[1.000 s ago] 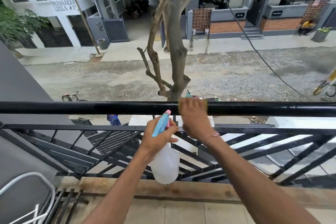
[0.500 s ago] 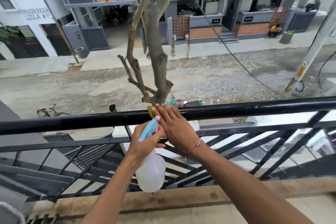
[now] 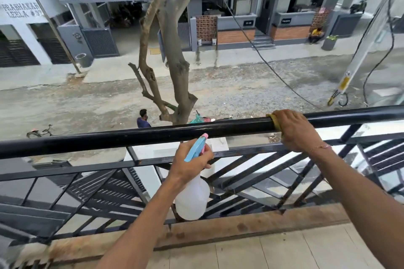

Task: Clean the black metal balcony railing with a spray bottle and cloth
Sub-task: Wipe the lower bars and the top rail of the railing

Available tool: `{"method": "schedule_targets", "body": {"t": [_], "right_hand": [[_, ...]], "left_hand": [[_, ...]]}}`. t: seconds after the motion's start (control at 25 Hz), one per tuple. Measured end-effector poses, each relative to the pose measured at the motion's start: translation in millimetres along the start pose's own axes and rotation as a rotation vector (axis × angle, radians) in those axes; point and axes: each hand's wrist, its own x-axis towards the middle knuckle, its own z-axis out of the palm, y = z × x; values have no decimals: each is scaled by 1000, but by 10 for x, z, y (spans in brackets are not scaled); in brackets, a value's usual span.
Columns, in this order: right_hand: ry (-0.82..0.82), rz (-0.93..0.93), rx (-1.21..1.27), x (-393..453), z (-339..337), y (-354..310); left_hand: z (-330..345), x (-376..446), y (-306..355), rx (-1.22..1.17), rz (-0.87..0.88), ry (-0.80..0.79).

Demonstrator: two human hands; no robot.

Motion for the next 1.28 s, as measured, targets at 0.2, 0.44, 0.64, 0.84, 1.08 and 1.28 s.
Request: {"method": "schedule_targets", "body": {"t": [0.2,0.44,0.64,0.84,1.08,1.28], "right_hand": [[-346,5,37,224,-281,512],[-441,-38,-14,322,-358,596],[-587,-141,117,454,-547,566],[-552,-294,239,458,-568,151],[28,-403,27,72,19,-662],[263,-648,-100,-161,303,-78]], "left_hand": [[460,-15,123,31,-22,8],[1022,-5,265,13,-35,38],[1373,-18,336,0,-43,90],[1537,-105,407,-29,-46,126],[1457,-159,323,-37,-9,140],[1483,-124,251,-55,-25,105]]}}
